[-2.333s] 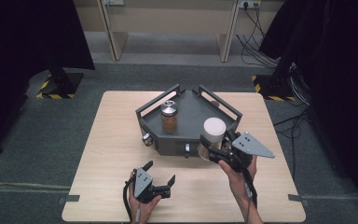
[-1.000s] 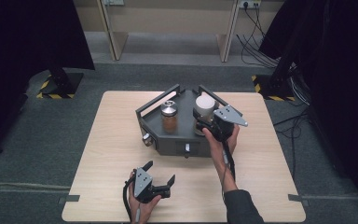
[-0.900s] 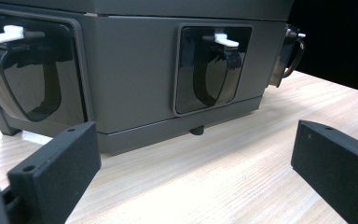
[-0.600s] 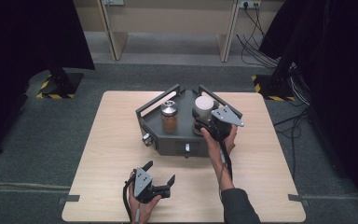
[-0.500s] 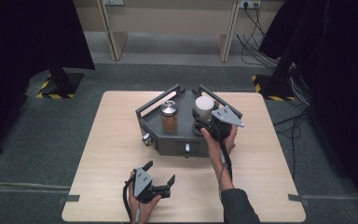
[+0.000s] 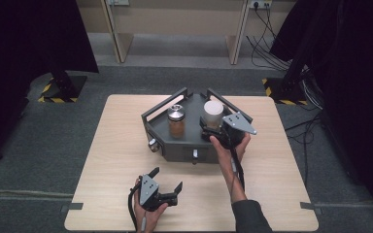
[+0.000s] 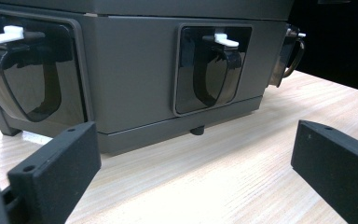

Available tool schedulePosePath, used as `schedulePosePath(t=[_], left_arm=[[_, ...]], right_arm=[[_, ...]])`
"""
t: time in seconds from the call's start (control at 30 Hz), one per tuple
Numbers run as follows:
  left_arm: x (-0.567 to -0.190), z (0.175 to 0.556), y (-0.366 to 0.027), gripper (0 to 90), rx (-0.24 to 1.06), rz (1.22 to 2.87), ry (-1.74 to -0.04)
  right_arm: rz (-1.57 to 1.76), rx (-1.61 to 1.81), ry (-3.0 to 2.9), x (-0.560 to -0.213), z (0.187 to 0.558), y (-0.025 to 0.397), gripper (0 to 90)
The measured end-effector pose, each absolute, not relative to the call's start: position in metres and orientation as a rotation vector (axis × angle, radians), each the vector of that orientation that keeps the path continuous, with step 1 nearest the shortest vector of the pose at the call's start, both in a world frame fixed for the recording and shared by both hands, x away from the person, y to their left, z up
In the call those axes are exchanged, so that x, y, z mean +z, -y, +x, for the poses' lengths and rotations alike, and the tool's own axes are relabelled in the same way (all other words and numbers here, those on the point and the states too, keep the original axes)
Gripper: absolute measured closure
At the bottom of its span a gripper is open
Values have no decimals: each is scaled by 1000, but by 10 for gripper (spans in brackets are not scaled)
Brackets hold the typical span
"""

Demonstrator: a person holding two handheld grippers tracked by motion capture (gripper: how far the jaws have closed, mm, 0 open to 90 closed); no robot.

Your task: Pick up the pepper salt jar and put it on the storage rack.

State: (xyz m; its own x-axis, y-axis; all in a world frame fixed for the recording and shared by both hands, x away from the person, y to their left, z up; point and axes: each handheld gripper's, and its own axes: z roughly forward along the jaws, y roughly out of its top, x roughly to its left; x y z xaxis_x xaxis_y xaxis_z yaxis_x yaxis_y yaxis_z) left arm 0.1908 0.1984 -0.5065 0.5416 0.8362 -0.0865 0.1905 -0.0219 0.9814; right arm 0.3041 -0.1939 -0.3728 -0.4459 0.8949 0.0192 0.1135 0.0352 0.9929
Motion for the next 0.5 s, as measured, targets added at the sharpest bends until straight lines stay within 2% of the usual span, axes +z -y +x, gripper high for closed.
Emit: schedulePosePath(t=[0.5], left_arm=[[-507, 191, -198, 6, 650, 1538, -909]], right_arm=[[977, 1520, -1644, -380, 288, 208, 4]])
